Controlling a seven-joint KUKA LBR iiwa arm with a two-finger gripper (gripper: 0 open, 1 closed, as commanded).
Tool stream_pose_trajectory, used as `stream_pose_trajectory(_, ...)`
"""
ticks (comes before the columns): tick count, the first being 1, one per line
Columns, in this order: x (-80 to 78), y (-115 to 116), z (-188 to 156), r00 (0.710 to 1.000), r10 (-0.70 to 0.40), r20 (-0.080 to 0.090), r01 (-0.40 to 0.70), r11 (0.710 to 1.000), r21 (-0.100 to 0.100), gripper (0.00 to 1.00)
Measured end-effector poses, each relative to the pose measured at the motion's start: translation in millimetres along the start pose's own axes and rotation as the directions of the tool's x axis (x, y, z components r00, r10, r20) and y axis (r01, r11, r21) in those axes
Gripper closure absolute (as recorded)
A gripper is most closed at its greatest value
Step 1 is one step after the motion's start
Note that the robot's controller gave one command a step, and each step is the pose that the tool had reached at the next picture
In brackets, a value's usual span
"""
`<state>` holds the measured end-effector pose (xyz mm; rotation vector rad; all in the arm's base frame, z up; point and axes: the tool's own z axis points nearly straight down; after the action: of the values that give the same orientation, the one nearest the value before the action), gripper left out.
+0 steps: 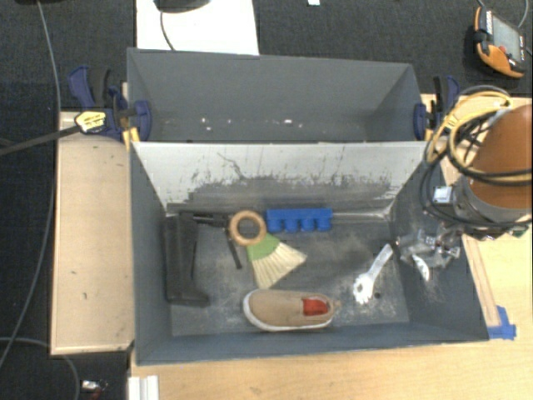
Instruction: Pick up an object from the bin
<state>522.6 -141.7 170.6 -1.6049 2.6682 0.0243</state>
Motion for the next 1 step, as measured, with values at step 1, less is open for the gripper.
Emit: stream_pose_trajectory(1, 11.2, 0.2, 58.6, 0.999, 0.049, 0.0, -0.049, 0.999, 0.001, 1.0)
